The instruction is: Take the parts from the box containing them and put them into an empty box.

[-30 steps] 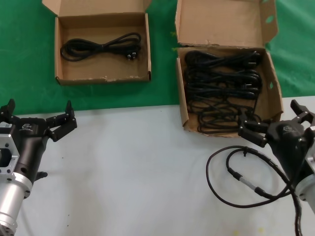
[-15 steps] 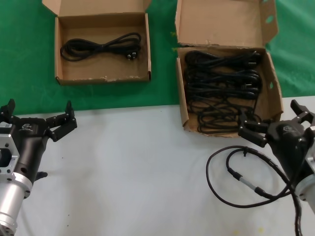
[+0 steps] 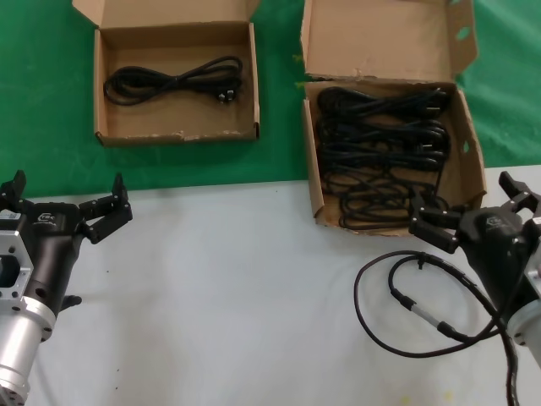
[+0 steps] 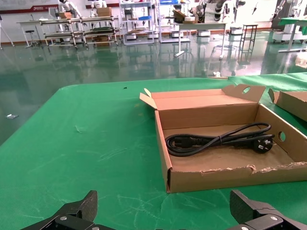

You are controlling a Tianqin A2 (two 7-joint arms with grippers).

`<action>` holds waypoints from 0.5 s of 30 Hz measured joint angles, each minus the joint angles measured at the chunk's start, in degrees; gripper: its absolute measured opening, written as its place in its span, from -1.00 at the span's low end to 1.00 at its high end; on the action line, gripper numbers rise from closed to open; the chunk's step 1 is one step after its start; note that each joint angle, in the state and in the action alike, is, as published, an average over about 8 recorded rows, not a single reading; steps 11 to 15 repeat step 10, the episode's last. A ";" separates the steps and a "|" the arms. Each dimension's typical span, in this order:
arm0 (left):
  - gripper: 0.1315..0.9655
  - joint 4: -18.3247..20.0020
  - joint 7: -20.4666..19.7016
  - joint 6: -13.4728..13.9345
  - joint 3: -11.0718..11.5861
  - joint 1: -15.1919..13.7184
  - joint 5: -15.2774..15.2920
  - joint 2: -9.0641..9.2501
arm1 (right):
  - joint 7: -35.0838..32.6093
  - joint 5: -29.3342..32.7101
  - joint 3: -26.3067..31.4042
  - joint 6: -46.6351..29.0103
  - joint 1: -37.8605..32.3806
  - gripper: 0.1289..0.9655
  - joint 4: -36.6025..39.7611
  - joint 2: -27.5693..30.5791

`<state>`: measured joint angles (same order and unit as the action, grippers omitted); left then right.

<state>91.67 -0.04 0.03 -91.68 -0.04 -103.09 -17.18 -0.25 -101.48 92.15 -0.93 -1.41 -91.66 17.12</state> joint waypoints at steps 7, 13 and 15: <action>1.00 0.00 0.00 0.00 0.00 0.00 0.00 0.00 | 0.00 0.00 0.00 0.00 0.00 1.00 0.00 0.00; 1.00 0.00 0.00 0.00 0.00 0.00 0.00 0.00 | 0.00 0.00 0.00 0.00 0.00 1.00 0.00 0.00; 1.00 0.00 0.00 0.00 0.00 0.00 0.00 0.00 | 0.00 0.00 0.00 0.00 0.00 1.00 0.00 0.00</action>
